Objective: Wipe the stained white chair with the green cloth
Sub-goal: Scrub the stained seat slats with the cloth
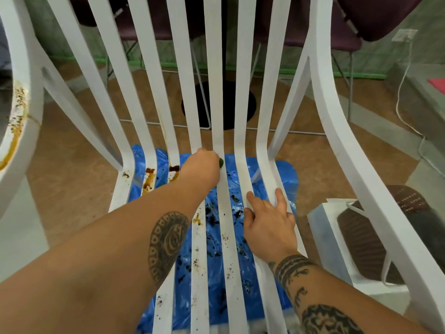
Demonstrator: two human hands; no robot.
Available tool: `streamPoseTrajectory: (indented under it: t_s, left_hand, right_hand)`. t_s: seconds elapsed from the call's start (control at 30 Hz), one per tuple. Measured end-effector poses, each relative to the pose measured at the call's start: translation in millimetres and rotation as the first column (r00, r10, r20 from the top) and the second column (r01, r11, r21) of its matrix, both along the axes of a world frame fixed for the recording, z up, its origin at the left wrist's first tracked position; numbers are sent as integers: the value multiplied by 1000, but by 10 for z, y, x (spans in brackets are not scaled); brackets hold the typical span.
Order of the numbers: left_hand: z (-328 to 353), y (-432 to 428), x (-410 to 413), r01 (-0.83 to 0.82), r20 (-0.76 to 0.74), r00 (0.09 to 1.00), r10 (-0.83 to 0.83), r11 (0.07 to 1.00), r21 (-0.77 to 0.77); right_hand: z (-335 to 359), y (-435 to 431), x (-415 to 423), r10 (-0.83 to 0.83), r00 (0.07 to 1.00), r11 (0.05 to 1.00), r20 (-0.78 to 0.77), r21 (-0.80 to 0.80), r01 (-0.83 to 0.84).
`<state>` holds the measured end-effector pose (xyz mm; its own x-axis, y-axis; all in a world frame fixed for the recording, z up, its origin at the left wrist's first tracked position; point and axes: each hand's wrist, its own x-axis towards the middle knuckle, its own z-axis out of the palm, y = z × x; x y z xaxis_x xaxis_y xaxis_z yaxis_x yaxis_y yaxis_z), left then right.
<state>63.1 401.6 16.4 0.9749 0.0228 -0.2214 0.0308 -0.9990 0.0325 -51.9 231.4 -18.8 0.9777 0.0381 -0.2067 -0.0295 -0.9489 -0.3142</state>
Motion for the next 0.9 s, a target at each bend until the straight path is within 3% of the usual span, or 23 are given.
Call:
streamPoseTrajectory:
  t_s: [0.17,0.3,0.63,0.8,0.9]
  left_hand:
    - [233,84,-96,53,-195,979,-52,999,-4]
    - [228,116,-202,32,-54,998,-35,997,-64]
    - [177,-122,-723,215,-205,957,-206,976,21]
    - [352,-154,-1029,240,-317,915,-250,968,-71]
    - [367,-150,-1148,208,-267,937,-225,974,-90]
  right_hand:
    - [9,-2,-29,-10,1000,1000,11,17,10]
    - [31,10,-37,-11,1000,1000,13,15,11]
    - [24,8,-14,-36,999,999,-15,38,36]
    - [132,-25,-33,-26,998,993,-50,111,31]
    - [218,-66,-44,-3,996,993,-89,119,14]
